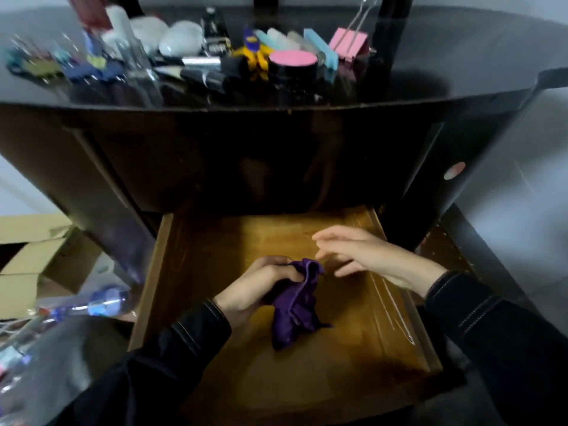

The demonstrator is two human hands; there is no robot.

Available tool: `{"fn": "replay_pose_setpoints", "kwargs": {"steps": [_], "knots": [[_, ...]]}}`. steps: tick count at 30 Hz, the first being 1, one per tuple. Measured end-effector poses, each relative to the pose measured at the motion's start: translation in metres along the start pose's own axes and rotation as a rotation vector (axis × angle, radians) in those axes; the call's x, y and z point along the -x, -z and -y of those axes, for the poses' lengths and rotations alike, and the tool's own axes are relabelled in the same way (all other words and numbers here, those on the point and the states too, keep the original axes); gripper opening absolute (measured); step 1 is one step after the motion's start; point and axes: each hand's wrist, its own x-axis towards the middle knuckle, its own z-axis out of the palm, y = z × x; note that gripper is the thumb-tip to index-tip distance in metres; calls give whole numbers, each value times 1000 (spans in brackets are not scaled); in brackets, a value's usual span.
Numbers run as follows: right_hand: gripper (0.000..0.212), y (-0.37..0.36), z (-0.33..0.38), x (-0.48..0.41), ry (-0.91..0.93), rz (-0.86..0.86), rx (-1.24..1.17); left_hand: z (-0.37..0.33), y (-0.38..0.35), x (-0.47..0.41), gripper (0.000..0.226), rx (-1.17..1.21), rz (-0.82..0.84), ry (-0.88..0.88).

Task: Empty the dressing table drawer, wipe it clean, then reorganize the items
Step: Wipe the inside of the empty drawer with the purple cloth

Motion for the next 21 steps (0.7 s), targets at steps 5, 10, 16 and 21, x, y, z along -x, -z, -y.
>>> {"fn": "replay_pose_setpoints", "kwargs": {"steps": [5,10,16,21], "knots": [[41,-53,17,-25,-46,184,-303,-17,39,18,42,141,-82,-171],[53,-108,18,-61,-53,489,-791,-25,78,40,61,-252,-303,-381],[30,-156,18,-84,-108,175,-730,-20,128,67,51,-597,-307,-466],[4,-162,5,-106,-181,-130,-574,-13,166,57,15,-605,-831,-373]]}}
